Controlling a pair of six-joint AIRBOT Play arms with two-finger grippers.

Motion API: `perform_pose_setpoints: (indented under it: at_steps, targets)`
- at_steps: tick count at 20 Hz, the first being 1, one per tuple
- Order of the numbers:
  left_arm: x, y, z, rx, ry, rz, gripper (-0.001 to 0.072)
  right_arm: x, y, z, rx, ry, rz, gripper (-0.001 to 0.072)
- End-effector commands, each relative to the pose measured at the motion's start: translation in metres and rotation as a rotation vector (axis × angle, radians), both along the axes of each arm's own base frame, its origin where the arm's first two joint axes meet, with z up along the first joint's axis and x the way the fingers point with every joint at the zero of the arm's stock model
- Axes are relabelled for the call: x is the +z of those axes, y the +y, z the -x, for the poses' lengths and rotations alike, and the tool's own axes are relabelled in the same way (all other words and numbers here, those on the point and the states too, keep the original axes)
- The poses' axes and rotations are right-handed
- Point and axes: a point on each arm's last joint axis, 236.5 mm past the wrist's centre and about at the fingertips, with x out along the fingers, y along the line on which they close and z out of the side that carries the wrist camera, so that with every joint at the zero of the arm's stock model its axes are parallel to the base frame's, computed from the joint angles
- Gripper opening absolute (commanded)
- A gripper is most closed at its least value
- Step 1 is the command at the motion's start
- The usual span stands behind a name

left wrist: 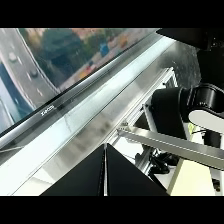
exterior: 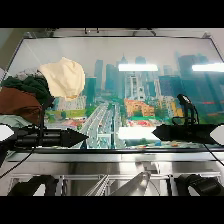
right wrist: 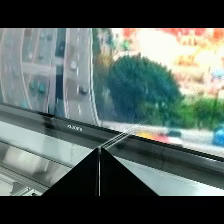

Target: Fold the shirts.

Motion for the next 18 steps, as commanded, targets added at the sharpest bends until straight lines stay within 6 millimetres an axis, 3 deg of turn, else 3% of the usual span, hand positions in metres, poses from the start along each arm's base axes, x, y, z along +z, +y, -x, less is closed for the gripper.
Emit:
perform_pose_setpoints:
  at_steps: [1,11,15,18]
  targets:
    - [0.0,0.0,0.0,-0.001,-0.001,0.0,0.0019,0.0,0.0,0.0,0.001,0.0,0.0,0.0031]
    - [0.0,0.0,0.0,-0.001,-0.001,0.0,0.0019,0.0,0.0,0.0,0.0,0.0,0.0,0.0031]
    - [0.0,0.0,0.0,0.0,-0.001,0.0,0.0018,0.004,0.001,-0.008,-0.02,-0.031,-0.013,0.0031]
    - [0.0,0.001,-0.008,0.031,-0.018,-0.003,0.0017,0.006,0.003,-0.011,-0.028,-0.041,-0.025,0.0031]
